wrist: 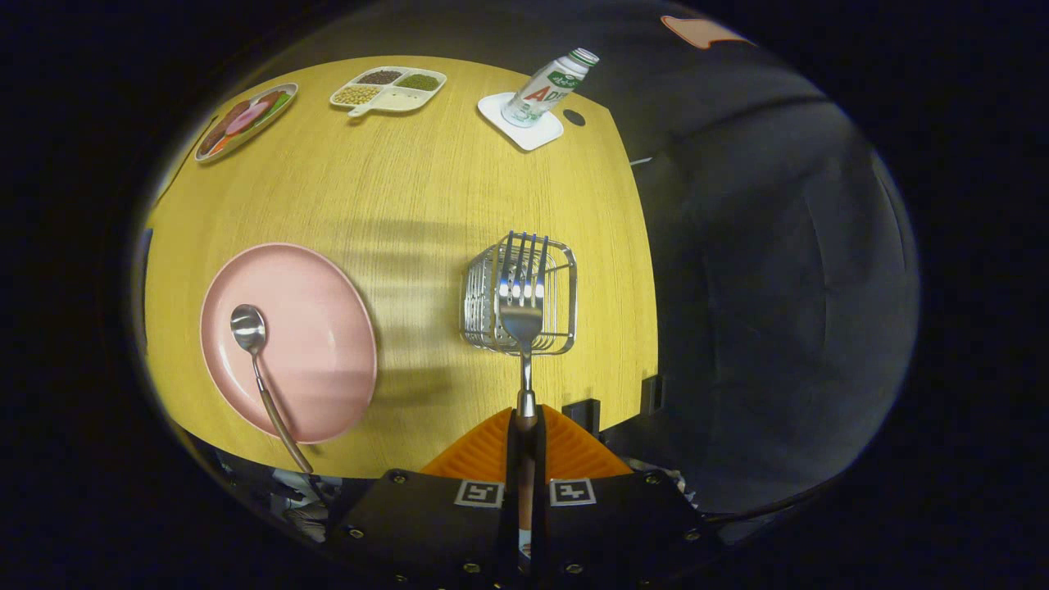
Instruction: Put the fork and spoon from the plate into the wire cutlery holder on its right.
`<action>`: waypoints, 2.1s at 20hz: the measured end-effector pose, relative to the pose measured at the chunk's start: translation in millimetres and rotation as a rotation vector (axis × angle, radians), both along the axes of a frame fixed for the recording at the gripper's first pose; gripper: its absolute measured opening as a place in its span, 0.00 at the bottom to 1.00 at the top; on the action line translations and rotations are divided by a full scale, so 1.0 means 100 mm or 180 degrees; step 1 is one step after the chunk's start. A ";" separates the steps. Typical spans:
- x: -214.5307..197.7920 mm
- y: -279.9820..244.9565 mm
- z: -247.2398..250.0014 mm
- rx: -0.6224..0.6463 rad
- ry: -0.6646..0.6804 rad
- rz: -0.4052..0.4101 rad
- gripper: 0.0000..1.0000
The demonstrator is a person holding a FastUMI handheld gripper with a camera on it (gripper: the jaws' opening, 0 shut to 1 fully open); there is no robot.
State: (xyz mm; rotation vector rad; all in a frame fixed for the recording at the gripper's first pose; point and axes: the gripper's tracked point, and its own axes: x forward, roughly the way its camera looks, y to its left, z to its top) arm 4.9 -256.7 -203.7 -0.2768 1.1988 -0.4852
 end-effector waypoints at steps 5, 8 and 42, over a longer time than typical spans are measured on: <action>-0.05 -0.23 -0.15 0.0081 0.0161 -0.0122 0.07; -0.09 -0.29 -0.25 0.0128 0.0349 -0.0143 0.06; 0.13 0.40 0.16 0.0091 0.0048 0.0293 0.42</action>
